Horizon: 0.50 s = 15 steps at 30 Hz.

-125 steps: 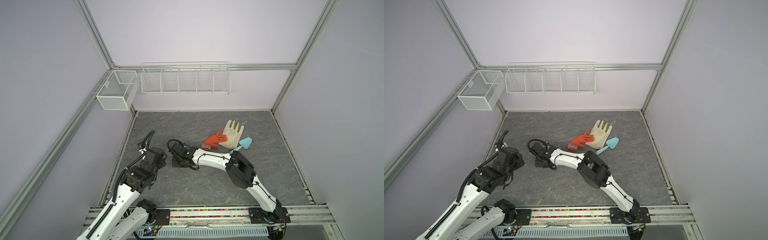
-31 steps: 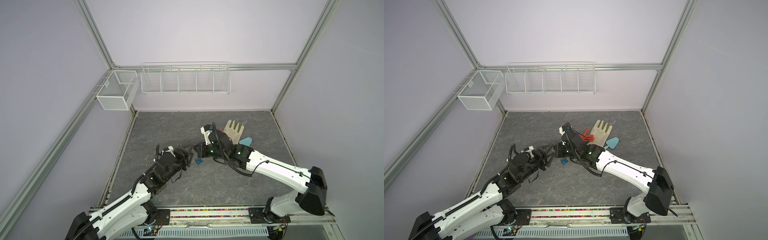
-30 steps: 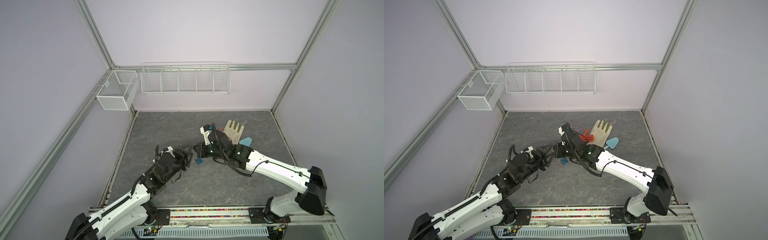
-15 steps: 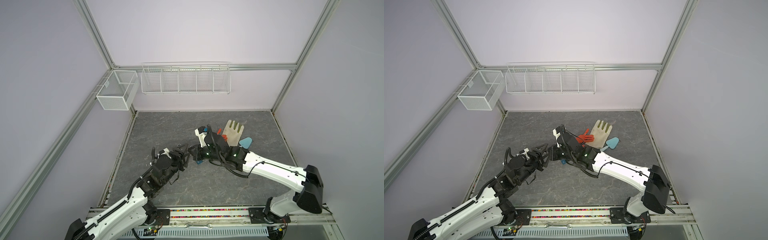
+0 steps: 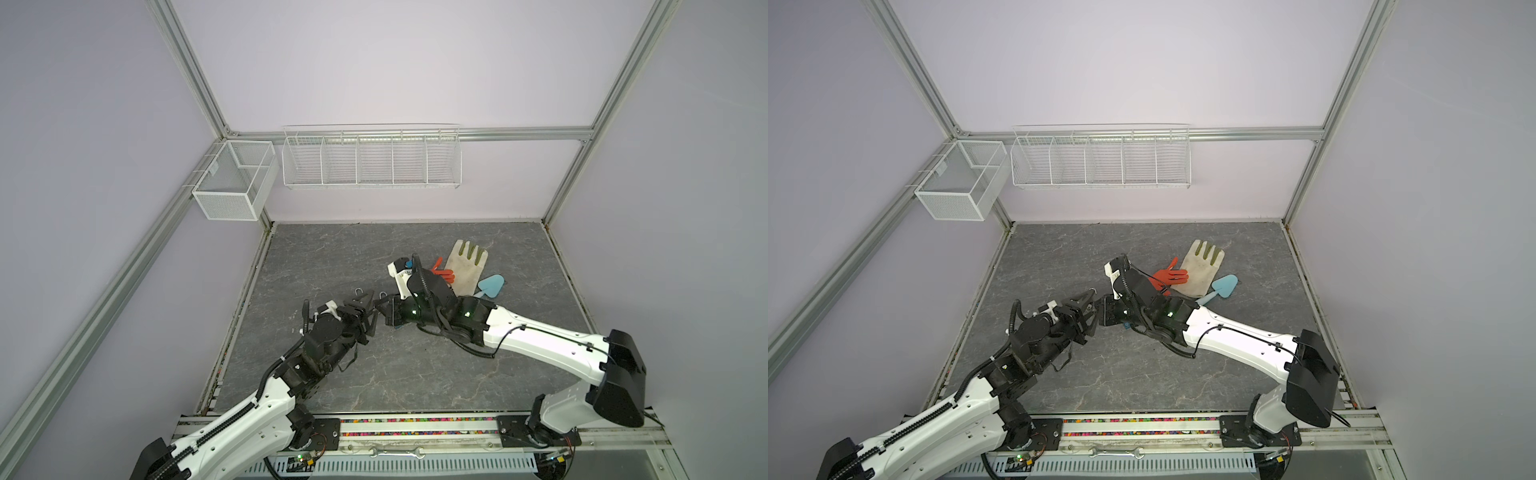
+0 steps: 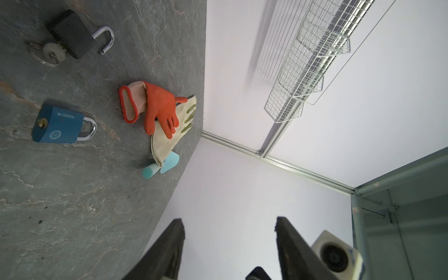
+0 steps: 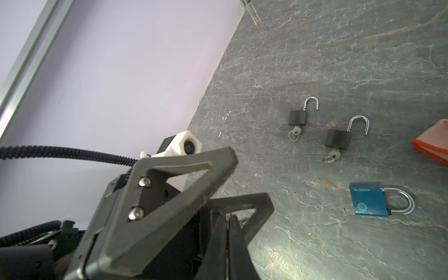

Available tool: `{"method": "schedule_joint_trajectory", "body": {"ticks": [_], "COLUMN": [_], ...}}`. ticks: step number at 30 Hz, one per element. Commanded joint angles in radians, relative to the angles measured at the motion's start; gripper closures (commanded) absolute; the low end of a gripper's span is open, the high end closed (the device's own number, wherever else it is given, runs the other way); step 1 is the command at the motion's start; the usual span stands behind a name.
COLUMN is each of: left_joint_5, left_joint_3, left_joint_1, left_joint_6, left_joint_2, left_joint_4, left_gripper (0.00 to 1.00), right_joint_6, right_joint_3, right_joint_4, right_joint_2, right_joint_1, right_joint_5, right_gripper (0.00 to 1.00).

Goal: Unlock with the key

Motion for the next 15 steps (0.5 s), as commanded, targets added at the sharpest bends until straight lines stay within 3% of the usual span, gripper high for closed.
{"method": "schedule_joint_trajectory", "body": {"ticks": [1,7,15], "left_joint_5": [-0.027,-0.033,-0.042], "left_joint_3": [-0.011,-0.017,-0.02], "left_joint_1": [-0.001,-0.001,-0.001], "left_joint_6": [-0.022,-0.025,-0.027], "left_joint_2": [-0.025,-0.025,-0.033], "left_joint_4": [0.008,0.015,0.019], "left_gripper": [0.42,0.49,0.67], "right_joint_6": [0.006,0.008,0.011], "right_joint_3": [-0.018,-0.024,-0.043], "right_joint_4": [0.017,0.025,0.025], "right_joint_2": [-0.045,-0.058,-0.075], "right_joint_1": [0.005,0.004,0.004], "right_joint_5": [0.003,-0.005,0.011], "right_gripper": [0.93,0.93,0.93]}}
